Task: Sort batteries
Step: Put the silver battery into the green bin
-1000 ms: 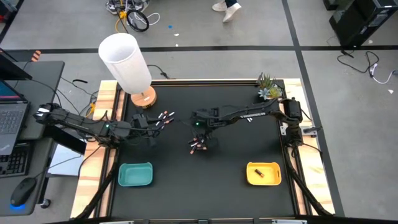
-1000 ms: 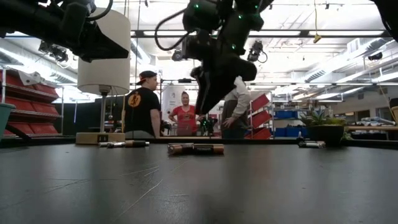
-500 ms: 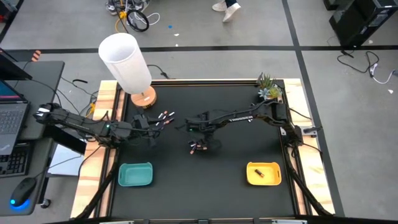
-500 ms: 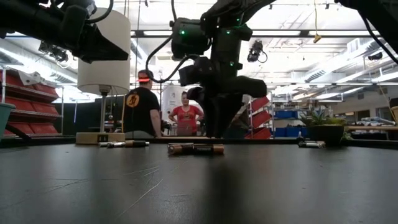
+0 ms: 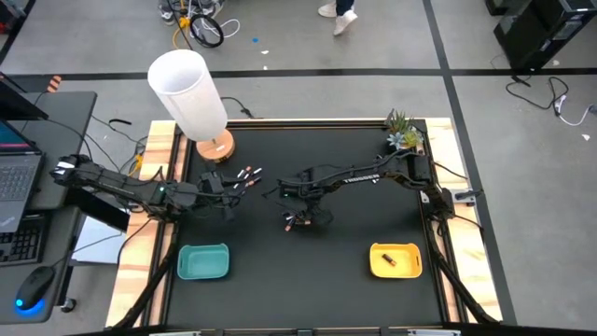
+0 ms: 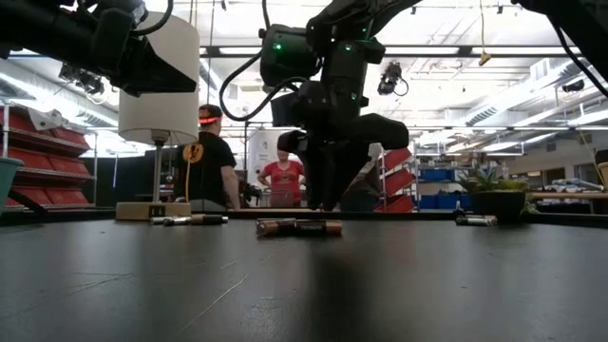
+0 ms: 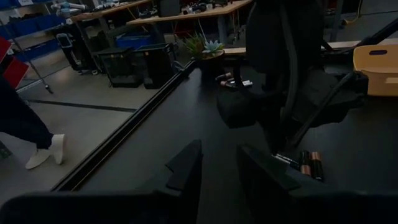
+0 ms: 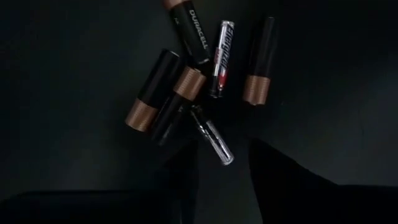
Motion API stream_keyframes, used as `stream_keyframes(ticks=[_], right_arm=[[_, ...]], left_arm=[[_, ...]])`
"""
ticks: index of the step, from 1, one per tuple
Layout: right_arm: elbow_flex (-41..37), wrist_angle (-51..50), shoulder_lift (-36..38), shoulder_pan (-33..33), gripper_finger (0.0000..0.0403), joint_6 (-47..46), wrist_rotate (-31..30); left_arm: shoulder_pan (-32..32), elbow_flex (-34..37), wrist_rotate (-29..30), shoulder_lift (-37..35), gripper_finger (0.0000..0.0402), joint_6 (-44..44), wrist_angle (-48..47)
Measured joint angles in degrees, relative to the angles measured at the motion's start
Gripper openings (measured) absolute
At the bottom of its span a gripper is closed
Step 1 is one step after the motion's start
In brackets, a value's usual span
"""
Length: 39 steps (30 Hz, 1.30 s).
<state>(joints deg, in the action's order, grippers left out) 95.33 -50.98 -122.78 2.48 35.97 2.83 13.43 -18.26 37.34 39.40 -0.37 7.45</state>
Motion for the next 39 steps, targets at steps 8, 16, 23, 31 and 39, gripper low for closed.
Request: stream_keyframes(ticks=[8, 16, 23, 31, 39], right_arm=[[-0.50, 0.29, -2.02, 0.33, 0.0125, 0.44, 1.03], [-0.39, 0.64, -2.75, 0.81, 0.0119, 0.50, -0.17], [-1.39, 1.09, -2.71, 1.95, 0.0062, -0.47, -0.27], [-2.71, 1.45, -2.36, 3.23, 0.0010, -4.31, 0.16], [4.57, -6.17, -0.39, 3.41, 0.0003, -5.04, -9.24]], left_arm=[[0.00, 0.04, -0.02, -0.02, 0.0115, -0.52, 0.53], [0.00, 0.07, -0.04, -0.02, 0.0115, -0.45, 0.67], [0.00, 0.07, -0.04, -0.02, 0.0115, -0.30, 0.93], [0.00, 0.07, -0.04, -0.02, 0.0115, 0.18, 0.42], [0.01, 0.08, 2.27, 0.59, 0.0116, -0.06, 4.03]])
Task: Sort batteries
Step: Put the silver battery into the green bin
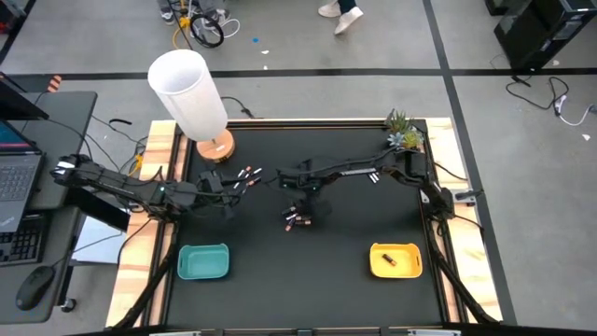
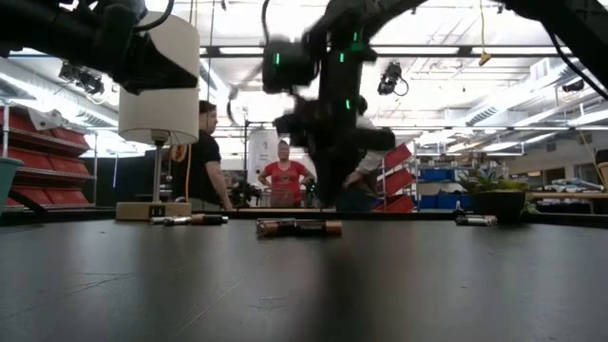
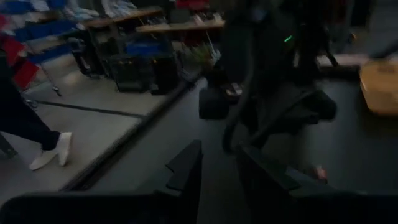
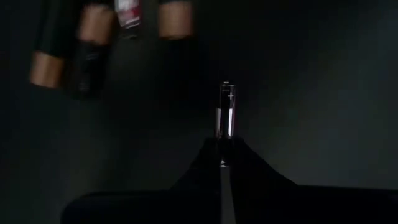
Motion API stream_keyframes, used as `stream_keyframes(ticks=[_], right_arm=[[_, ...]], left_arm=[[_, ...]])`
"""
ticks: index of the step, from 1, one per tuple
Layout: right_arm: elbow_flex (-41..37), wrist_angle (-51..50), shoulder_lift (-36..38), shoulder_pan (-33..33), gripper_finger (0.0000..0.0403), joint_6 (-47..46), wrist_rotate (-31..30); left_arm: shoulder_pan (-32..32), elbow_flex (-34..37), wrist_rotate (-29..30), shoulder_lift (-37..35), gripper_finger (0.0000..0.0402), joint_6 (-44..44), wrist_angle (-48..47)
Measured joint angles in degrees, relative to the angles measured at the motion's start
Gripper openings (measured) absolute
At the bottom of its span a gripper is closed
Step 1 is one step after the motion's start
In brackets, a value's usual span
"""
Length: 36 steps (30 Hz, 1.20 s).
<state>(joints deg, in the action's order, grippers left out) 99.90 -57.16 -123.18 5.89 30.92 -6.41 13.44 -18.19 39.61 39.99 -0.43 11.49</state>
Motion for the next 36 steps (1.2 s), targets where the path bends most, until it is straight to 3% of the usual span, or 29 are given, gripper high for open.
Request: stream_keyframes(ticks=[5, 11, 21, 27, 36], right_arm=[[-0.31, 7.90, 5.73, -0.81, 0.0002, -5.03, -0.82], [-14.14, 34.45, 16.07, -4.63, 0.0000, -5.41, -4.73], [-28.67, 61.31, 21.42, -6.43, 0.0000, -6.96, -8.64], [-29.59, 67.42, 21.28, -7.79, 0.0000, -6.50, -7.59], [-29.68, 68.98, 21.18, -8.71, 0.0000, -6.74, -7.48]], left_arm=[[0.01, -0.01, -0.06, 2.58, 0.0131, 3.45, 6.61], [-0.01, -0.03, -1.14, 6.70, 0.0157, 1.33, 10.02], [-0.03, -0.03, -5.96, 15.28, 0.0173, 0.66, 22.05], [-0.05, -3.28, -4.57, 20.68, 0.0209, 1.06, 23.86], [-0.05, -7.39, -3.23, 27.38, 0.0212, 4.90, 25.46]])
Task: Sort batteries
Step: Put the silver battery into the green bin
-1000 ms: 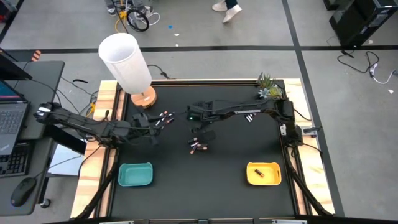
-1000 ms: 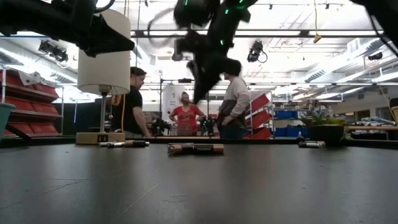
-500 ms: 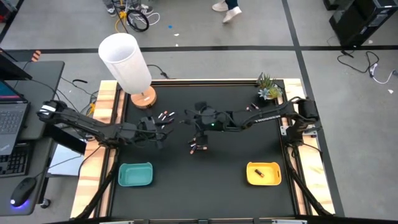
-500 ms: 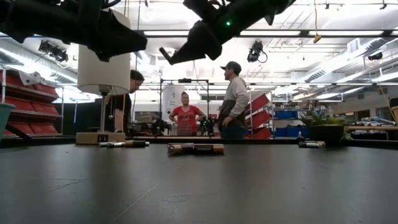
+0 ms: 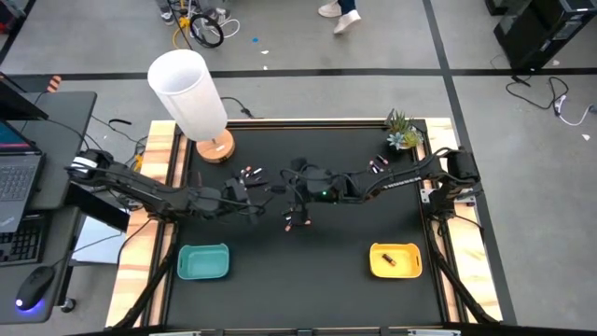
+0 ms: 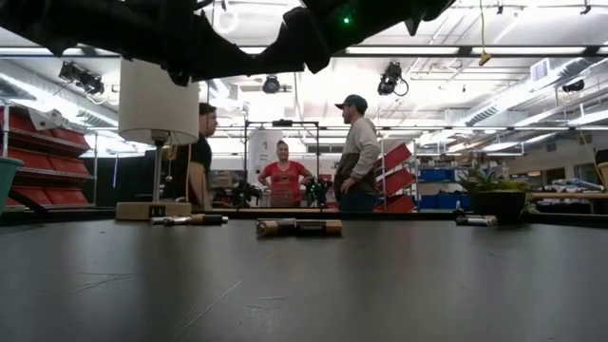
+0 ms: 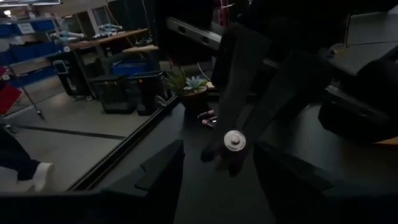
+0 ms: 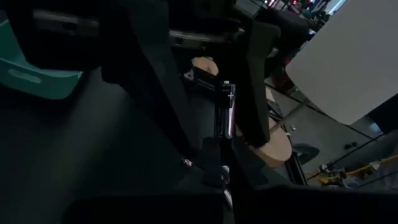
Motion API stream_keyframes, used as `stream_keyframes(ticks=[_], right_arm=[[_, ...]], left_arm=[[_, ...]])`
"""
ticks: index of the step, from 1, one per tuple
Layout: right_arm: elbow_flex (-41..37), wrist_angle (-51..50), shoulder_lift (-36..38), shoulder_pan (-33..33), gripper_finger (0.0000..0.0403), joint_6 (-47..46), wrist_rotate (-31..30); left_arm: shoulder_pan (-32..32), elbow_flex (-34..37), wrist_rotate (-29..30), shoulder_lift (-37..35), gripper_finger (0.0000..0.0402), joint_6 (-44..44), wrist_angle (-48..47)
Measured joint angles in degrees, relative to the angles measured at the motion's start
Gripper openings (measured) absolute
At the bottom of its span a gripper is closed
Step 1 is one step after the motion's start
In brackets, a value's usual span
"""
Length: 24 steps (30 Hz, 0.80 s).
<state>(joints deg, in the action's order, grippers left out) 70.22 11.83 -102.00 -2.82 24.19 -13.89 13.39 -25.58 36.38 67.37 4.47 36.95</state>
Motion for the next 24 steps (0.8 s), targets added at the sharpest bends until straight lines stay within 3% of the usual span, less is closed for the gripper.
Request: stream_keyframes(ticks=[22, 24], right_arm=[[-2.95, 5.57, -0.02, -0.70, 0.0000, -1.60, -1.63], [-2.95, 5.55, -0.02, -0.69, 0.0001, -1.95, -1.63]], left_arm=[[0.00, 0.02, -0.41, -0.02, 0.0048, 1.67, 1.90], [0.00, 0.04, -0.55, -0.02, 0.0047, 2.67, 1.92]])
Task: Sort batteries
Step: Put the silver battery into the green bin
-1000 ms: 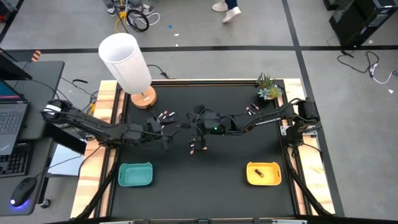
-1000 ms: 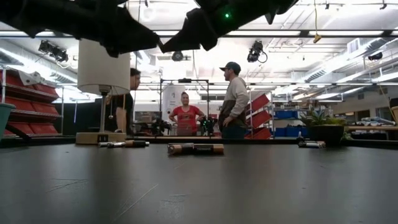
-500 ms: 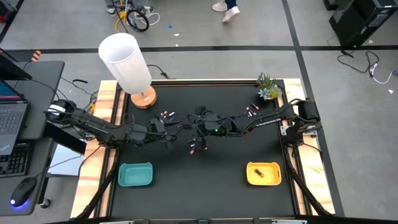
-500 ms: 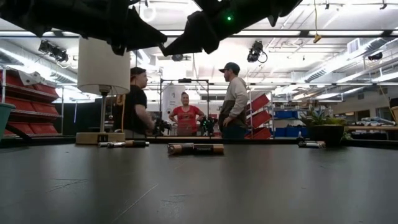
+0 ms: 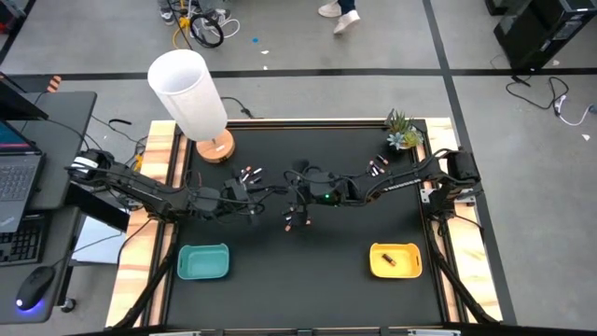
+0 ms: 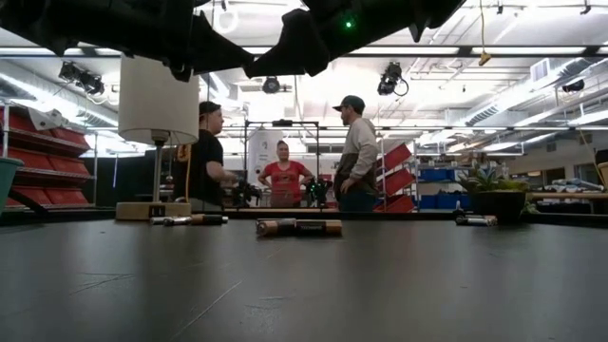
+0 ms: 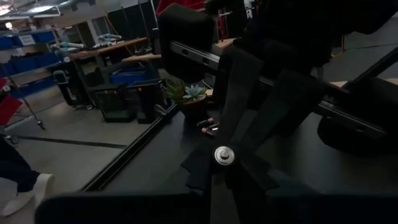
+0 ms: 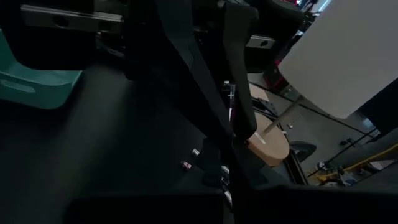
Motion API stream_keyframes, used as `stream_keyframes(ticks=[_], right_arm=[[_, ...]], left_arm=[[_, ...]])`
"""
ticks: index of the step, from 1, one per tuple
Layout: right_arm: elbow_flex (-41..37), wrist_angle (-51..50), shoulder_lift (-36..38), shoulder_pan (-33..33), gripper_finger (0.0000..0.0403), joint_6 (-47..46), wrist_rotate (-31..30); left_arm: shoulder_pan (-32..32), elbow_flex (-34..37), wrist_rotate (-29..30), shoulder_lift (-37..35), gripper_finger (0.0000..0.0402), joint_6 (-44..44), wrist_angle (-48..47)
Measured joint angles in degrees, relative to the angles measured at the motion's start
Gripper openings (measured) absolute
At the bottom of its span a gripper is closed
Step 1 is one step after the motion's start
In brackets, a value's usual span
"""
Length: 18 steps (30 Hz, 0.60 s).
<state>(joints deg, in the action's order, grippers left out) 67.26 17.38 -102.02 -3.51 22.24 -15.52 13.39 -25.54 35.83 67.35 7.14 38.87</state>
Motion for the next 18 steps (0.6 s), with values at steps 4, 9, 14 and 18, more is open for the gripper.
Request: stream_keyframes(ticks=[4, 9, 14, 18], right_arm=[[0.00, -0.68, 0.00, -0.02, 0.0034, -2.17, 0.48], [0.00, -2.22, 0.00, 0.03, 0.0118, -5.56, 0.64], [0.00, -6.57, 0.00, 0.11, 0.0183, -8.46, -2.51], [-0.38, -13.22, 0.00, 0.08, 0.0199, -13.53, -6.08]], left_arm=[[0.00, 0.00, -0.60, 0.01, 0.0047, 0.17, 0.35], [-0.02, 0.04, -0.66, 0.07, 0.0047, 0.01, 0.00], [0.49, -0.66, -0.73, -2.30, 0.0047, -1.47, -6.90], [0.87, -7.59, -5.86, -8.58, 0.0047, -9.77, -34.66]])
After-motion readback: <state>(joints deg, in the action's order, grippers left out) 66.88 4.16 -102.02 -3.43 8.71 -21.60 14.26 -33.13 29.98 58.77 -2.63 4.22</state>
